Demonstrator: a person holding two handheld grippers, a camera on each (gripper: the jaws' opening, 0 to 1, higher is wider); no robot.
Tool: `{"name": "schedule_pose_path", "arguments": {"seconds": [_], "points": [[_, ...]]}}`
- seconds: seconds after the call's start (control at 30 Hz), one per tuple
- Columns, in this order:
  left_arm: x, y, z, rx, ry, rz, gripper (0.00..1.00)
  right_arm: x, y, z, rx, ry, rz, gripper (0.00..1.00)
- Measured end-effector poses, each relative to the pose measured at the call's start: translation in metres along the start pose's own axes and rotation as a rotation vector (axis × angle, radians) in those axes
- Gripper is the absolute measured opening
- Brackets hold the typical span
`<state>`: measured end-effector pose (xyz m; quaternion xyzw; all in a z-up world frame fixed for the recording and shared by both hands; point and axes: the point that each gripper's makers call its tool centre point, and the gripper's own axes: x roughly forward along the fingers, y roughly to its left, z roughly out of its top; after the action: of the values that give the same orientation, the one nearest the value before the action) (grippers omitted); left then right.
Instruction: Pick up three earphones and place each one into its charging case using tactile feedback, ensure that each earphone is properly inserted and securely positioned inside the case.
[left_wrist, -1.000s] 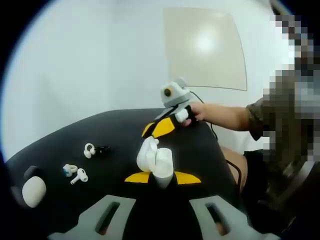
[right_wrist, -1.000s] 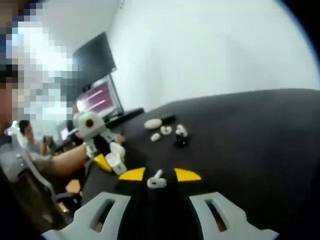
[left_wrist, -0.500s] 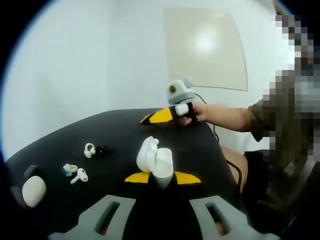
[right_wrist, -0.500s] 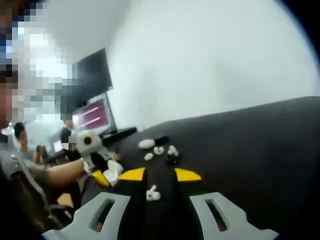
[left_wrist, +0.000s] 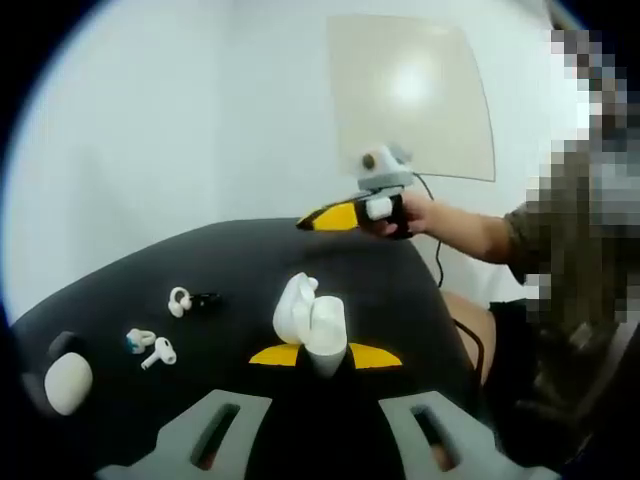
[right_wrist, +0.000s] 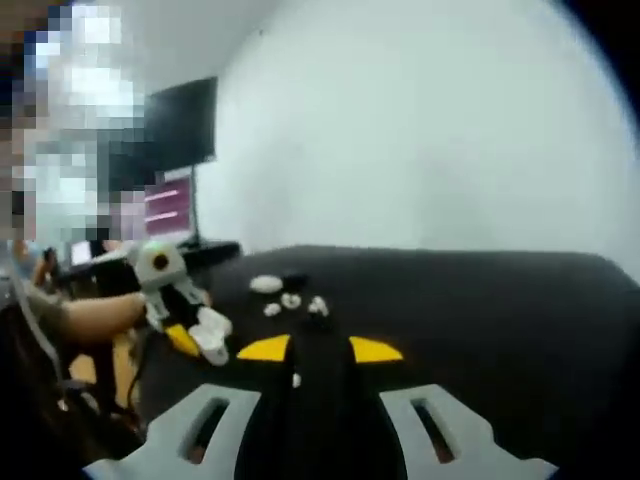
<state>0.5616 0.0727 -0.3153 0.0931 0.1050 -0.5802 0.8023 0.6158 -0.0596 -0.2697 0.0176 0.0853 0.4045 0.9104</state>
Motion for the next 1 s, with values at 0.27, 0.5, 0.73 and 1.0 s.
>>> {"name": "schedule_pose_path", "arguments": {"seconds": [0.27, 0.5, 0.73, 1.0], "points": [[0.000, 0.001, 0.000, -0.001, -0.001, 0.001, 0.13, -0.009, 0.014, -0.032, -0.052, 0.113, -0.037, 0.20], [0.000, 0.001, 0.000, 0.000, -0.001, 0.002, 0.13, 0.008, 0.027, -0.046, -0.058, 0.199, 0.044, 0.17], [0.000, 0.002, 0.000, 0.005, -0.001, 0.003, 0.13, 0.031, 0.037, -0.043, -0.164, 0.211, 0.096, 0.25], [0.000, 0.001, 0.000, 0.007, -0.001, 0.002, 0.13, 0.038, 0.037, -0.046, -0.110, 0.237, 0.135, 0.17]]}}
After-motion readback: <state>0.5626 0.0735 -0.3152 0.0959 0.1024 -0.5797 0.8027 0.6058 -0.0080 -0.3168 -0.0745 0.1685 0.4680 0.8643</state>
